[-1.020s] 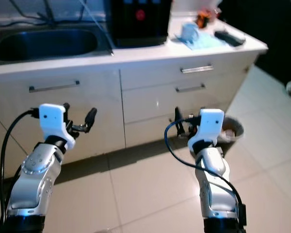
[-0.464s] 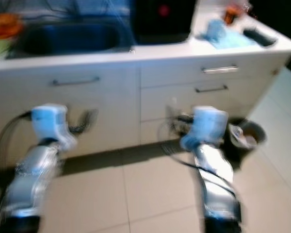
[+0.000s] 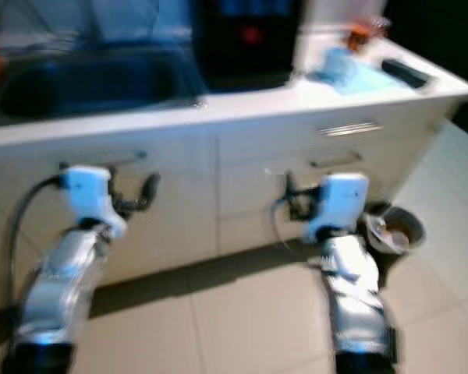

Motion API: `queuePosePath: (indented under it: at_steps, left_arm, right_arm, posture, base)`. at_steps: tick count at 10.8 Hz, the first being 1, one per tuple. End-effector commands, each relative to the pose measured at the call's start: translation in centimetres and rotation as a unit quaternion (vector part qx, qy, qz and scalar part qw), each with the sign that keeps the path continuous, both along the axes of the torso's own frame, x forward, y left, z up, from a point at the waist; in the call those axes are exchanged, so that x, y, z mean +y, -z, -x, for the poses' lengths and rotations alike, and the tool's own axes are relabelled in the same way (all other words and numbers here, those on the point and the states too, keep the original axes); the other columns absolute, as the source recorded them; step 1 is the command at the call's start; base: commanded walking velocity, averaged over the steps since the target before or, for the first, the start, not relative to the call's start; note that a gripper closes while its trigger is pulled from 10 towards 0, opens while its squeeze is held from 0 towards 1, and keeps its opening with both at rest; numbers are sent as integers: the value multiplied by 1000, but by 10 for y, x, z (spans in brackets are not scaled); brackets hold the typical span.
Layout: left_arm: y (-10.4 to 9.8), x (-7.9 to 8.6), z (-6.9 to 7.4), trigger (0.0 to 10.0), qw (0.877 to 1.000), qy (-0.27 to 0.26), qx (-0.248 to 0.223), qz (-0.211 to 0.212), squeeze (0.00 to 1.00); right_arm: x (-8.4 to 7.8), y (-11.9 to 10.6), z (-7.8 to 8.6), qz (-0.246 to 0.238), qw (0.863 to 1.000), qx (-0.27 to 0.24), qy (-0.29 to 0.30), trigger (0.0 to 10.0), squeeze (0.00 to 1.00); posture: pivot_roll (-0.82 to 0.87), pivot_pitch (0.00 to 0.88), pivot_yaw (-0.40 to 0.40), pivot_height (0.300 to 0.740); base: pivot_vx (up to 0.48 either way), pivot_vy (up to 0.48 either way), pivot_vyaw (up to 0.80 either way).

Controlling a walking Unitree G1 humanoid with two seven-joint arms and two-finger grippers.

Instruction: Kitchen organization

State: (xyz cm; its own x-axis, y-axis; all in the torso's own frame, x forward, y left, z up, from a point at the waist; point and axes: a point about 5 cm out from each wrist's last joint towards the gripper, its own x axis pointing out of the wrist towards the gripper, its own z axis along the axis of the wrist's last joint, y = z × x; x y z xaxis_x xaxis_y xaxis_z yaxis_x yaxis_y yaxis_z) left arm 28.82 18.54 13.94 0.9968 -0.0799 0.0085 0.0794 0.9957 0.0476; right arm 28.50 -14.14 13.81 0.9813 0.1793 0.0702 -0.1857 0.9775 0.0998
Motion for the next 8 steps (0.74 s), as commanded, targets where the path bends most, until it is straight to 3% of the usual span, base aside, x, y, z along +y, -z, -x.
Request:
queuePosePath:
  at_steps: [1,4,8]
  left_arm:
    - [-1,-8,-1,10000,1000,10,-1,9,0]
    - [-1,-8,-1,10000,1000,9,-2,11,0]
    - [-1,-7,-1,10000,1000,8,2,11,0]
  right_arm:
    - [-10,-3,1,7,1000,-6,10,10000,0]
    - [-11,-2,1,4,1000,-4,14,10000,0]
    - [-11,-1,1,-4,1000,-1,15,10000,0]
  posture:
    - [59,0,-30,740]
    - [62,0,-32,740]
    - [61,0,-28,740]
  base:
    - [0,296,800]
    - [0,0,800]
    - [0,436,0]
